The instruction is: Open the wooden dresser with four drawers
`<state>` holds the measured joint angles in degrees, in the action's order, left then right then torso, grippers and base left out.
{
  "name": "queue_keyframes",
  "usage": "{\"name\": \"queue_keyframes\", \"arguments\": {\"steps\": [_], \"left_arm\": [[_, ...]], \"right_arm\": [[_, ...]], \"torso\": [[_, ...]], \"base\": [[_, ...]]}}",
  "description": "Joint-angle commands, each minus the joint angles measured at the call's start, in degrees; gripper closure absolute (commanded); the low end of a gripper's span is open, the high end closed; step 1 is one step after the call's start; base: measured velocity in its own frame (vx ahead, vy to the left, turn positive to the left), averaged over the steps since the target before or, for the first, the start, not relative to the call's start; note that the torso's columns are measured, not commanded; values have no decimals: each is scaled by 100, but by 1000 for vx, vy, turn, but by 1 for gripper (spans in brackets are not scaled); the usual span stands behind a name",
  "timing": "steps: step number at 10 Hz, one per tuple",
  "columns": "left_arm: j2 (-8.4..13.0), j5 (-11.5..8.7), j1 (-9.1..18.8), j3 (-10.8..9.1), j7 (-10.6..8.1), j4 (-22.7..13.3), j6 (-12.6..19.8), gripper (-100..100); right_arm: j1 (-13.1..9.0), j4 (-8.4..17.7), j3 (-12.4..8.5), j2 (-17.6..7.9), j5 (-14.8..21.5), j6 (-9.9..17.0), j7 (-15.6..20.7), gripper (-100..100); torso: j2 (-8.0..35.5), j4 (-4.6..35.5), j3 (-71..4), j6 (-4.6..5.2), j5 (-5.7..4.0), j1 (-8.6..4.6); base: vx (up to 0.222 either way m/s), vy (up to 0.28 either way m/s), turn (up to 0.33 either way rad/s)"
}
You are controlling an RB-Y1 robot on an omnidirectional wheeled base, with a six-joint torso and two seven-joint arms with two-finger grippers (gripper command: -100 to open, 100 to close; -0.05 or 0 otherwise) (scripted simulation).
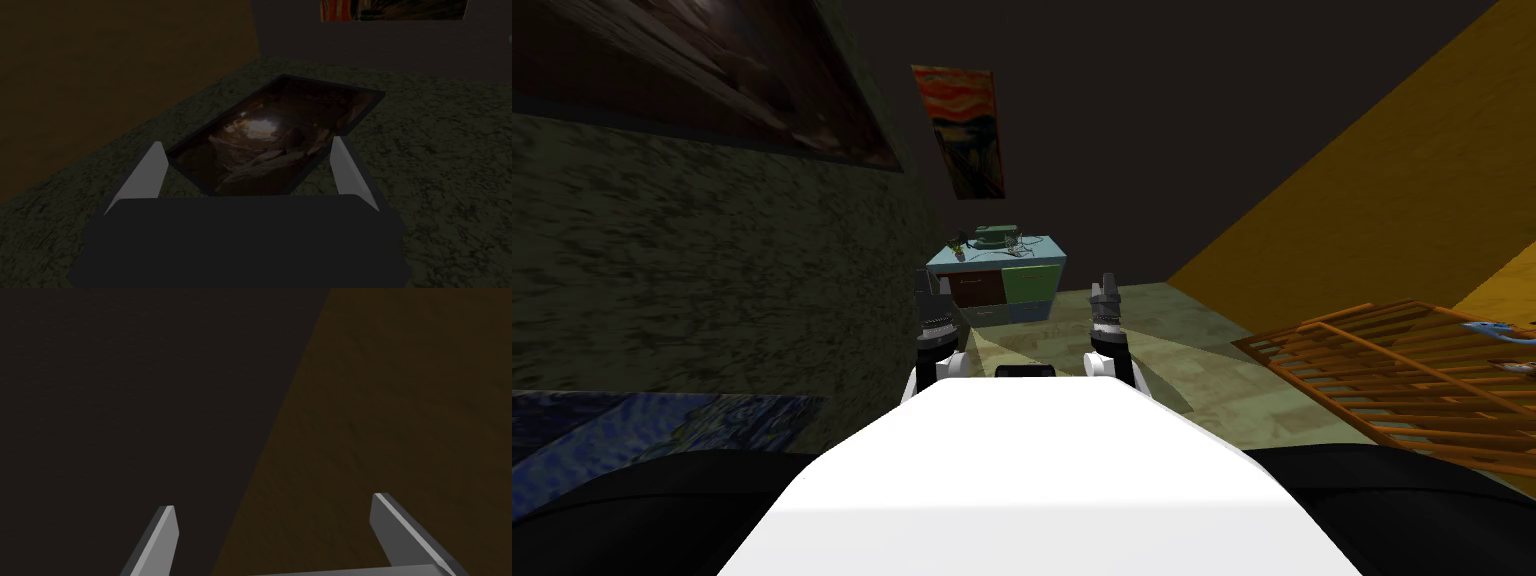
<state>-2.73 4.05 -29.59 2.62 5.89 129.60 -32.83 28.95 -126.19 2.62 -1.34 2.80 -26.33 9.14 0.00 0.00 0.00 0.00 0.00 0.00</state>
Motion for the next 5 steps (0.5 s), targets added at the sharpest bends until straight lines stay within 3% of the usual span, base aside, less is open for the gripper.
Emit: {"name": "queue_keyframes", "arguments": {"steps": [1,5], "left_arm": [[0,0,0,0,0,0,0,0],[0,0,0,0,0,1,0,0]], "right_arm": [[0,0,0,0,0,0,0,0],[0,-1,0,0,0,0,0,0]], "torso": [[232,235,-467,0,0,0],[1845,1846,-3692,0,0,0]], "base": [[0,0,0],[0,0,0]]}}
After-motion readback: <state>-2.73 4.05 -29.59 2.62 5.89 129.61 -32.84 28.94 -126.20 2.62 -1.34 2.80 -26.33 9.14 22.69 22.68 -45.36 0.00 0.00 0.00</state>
